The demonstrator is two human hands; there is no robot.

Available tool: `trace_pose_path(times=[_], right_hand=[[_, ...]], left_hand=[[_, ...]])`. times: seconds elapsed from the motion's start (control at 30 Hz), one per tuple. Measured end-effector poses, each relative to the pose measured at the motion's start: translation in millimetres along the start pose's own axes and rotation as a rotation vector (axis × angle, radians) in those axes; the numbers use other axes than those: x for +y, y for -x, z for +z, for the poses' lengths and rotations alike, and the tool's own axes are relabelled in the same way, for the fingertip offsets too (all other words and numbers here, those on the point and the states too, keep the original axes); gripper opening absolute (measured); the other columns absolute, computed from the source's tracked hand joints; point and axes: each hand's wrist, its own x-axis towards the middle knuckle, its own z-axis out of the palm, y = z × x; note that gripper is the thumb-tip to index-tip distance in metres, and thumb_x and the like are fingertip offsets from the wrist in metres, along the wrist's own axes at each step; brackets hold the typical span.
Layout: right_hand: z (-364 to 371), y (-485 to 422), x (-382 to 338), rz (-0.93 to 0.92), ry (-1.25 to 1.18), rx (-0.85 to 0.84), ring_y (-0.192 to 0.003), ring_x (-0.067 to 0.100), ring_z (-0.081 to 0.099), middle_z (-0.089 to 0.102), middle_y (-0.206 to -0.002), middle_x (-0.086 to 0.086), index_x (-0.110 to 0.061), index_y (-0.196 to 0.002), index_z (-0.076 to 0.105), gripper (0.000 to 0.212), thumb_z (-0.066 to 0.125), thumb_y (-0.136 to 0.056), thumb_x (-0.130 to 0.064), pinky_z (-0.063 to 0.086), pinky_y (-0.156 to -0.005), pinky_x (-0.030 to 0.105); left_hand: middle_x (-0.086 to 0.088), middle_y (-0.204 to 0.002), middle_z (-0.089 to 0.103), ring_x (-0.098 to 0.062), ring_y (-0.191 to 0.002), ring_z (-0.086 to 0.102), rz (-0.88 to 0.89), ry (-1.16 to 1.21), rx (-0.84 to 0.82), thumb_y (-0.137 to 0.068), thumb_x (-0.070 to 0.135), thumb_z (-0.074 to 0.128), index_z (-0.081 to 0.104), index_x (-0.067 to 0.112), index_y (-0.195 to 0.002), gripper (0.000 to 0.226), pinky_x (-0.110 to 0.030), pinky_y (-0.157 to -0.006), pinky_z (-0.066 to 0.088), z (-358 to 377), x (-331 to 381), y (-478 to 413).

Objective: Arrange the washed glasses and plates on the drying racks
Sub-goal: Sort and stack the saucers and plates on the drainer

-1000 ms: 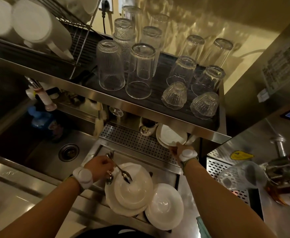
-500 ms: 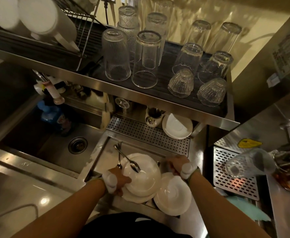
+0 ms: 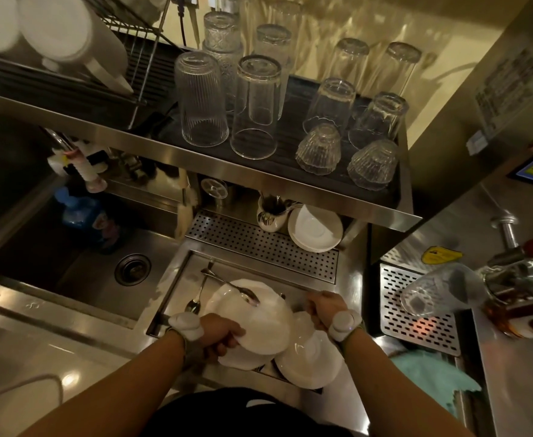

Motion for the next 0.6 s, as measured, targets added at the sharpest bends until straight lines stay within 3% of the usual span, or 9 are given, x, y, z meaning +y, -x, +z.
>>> trace_pose_path(times=[0.17,0.33,0.47,0.53,0.6], right_hand=[[1.8,-1.3,-3.4,-0.001,0.035,0.001,-0.035,0.015,0.033,0.046,-0.045,0.005,-0.009,-0.06,0.05,0.032,0.057,-0.091,-0.01,0.024,-0.042,0.021],[1.2,2.1,-6.5,-0.029,0.077,0.017,-0.04,0.017,0.037,0.048,-0.046,0.006,-0.009,-0.061,0.052,0.029,0.06,-0.089,-0.012,0.029,-0.045,0.024],[5.0,10.9,-10.1,-0.031,0.127,-0.107,-0.066,0.025,0.059,0.067,-0.077,0.011,-0.008,-0.086,0.068,0.027,0.064,-0.093,-0.033,0.048,-0.059,0.031],[8.9,13.7,-9.4,-0.003,0.058,-0.197,-0.093,0.034,0.07,0.075,-0.101,0.013,-0.01,-0.106,0.072,0.031,0.064,-0.094,-0.038,0.058,-0.078,0.041],[10.1,17.3,-9.8,0.027,-0.086,-0.246,-0.109,0.042,0.068,0.073,-0.116,0.019,-0.012,-0.119,0.068,0.031,0.062,-0.098,-0.032,0.057,-0.093,0.053]], left_hand=[[0.004,-0.054,0.04,-0.007,-0.036,0.027,0.08,0.196,-0.278,-0.092,0.022,0.066,0.063,0.003,-0.087,0.019,-0.017,-0.035,0.019,9.1,10.3,16.9],[0.002,-0.045,0.034,-0.009,-0.034,0.024,0.14,0.088,-0.298,-0.091,0.021,0.06,0.063,0.005,-0.069,0.028,-0.021,-0.043,0.012,14.7,28.2,41.7],[0.001,-0.04,0.032,-0.011,-0.033,0.023,0.192,0.074,-0.291,-0.091,0.019,0.055,0.059,0.01,-0.05,0.042,-0.024,-0.045,0.011,13.4,42.3,52.9],[0.0,-0.04,0.031,-0.011,-0.033,0.023,0.235,0.13,-0.309,-0.092,0.017,0.052,0.058,0.01,-0.056,0.037,-0.026,-0.048,0.008,12.3,51.2,56.1],[0.0,-0.04,0.032,-0.011,-0.034,0.023,0.293,0.19,-0.285,-0.094,0.017,0.05,0.056,0.01,-0.062,0.033,-0.025,-0.048,0.009,13.3,60.5,57.0]])
